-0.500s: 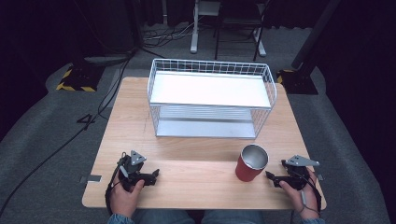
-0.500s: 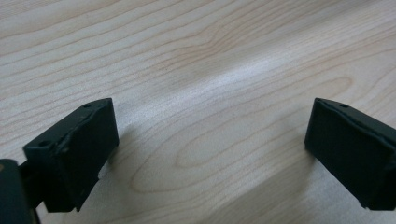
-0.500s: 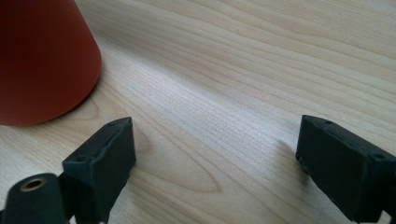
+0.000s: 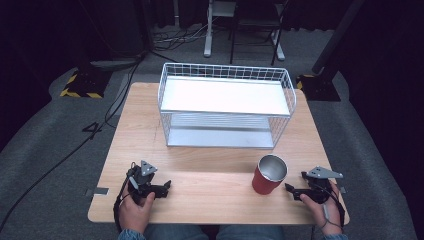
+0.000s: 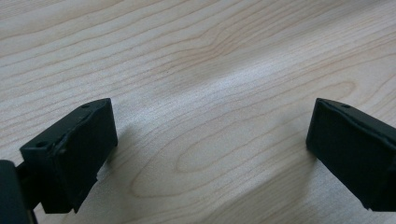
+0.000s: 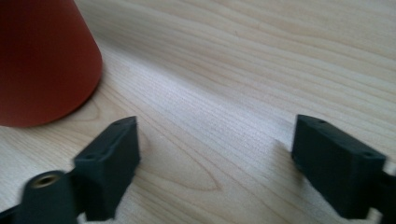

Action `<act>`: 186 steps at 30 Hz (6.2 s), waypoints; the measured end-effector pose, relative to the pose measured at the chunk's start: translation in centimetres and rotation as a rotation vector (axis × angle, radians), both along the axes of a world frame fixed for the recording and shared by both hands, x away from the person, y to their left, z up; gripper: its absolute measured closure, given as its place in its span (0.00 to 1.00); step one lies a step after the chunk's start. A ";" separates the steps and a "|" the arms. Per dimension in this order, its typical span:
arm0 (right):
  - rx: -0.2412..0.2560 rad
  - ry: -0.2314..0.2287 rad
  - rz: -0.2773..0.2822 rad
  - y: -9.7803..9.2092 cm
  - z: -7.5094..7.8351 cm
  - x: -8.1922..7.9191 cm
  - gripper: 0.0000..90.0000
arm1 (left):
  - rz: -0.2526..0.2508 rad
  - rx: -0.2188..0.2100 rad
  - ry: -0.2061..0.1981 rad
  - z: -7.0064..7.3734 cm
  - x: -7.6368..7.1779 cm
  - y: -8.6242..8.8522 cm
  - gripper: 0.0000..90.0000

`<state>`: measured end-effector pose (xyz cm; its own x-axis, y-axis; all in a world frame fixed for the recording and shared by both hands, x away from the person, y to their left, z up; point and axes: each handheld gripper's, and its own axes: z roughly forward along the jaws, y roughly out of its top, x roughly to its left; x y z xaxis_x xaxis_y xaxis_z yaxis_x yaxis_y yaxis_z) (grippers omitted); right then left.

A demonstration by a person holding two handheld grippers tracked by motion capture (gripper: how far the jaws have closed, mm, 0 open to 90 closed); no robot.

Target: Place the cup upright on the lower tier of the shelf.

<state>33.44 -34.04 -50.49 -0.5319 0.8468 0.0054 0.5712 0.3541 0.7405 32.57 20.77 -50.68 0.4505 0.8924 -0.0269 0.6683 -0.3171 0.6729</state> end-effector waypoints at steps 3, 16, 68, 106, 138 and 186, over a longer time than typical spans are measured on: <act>0.040 -0.016 0.004 -0.3 0.1 -0.1 0.20 | -0.001 0.002 0.000 0.0 0.0 0.0 0.03; 0.116 -0.096 -0.019 -0.5 1.9 -2.4 0.18 | 0.001 0.001 0.004 0.0 0.3 -0.2 0.01; 0.210 -0.176 0.093 6.9 1.2 -5.3 0.18 | 0.010 0.003 0.004 0.0 0.5 -0.3 0.01; 0.183 -0.126 0.052 9.9 0.4 -1.7 0.17 | 0.010 0.000 0.006 0.0 0.5 -0.3 0.01; 0.158 -0.204 0.112 11.0 1.7 -2.0 0.19 | 0.010 0.001 0.006 0.0 0.5 -0.3 0.01; 0.161 -0.167 0.235 18.0 5.2 6.6 0.19 | 0.022 -0.003 0.007 0.0 0.3 -0.3 0.00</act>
<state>40.05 -16.00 -45.28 -0.7174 0.6962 0.0257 0.3537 0.3322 0.8744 32.91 20.43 -50.70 0.4305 0.9020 -0.0321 0.6795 -0.3005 0.6693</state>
